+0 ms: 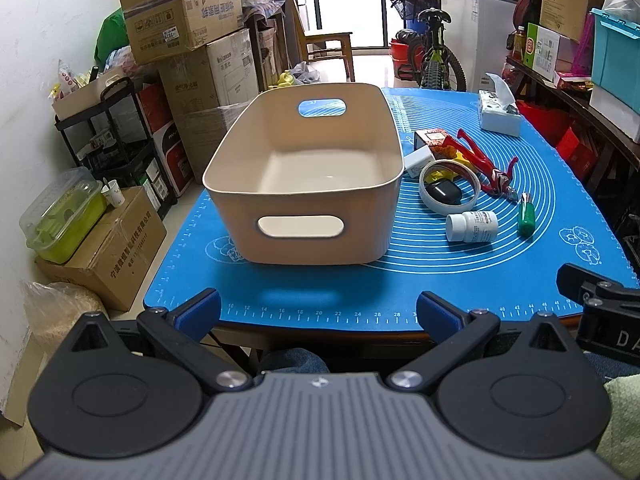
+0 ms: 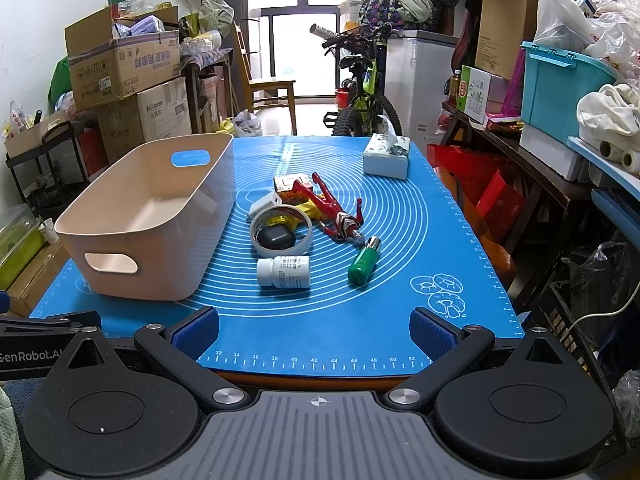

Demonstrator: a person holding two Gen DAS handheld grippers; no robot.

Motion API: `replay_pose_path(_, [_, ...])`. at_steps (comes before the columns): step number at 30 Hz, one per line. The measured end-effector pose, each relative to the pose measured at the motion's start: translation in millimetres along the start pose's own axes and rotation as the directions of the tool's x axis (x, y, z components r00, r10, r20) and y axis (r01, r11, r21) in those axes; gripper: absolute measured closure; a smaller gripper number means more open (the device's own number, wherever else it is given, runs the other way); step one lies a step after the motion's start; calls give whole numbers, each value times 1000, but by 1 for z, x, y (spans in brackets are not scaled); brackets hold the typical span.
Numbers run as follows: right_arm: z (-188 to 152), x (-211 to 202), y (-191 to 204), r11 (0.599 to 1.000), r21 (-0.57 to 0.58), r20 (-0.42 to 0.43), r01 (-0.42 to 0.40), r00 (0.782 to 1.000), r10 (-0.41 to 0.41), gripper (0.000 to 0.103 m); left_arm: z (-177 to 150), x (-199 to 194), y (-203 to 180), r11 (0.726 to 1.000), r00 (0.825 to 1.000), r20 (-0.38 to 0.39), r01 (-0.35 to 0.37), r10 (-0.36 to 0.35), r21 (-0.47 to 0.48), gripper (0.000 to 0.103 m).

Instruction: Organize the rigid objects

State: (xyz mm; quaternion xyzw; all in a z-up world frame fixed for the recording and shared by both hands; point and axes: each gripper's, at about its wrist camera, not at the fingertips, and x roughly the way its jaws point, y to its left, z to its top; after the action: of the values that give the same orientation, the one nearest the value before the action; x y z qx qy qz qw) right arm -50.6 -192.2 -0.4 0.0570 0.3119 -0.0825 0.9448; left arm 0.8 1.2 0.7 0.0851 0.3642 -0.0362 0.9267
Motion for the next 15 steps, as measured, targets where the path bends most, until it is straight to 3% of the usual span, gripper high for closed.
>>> replay_pose_path(15, [0,2,2,1000,-5,0,2,1000,-2,2,0,4,-1,1000,1000,-2,3,-3,-2,0])
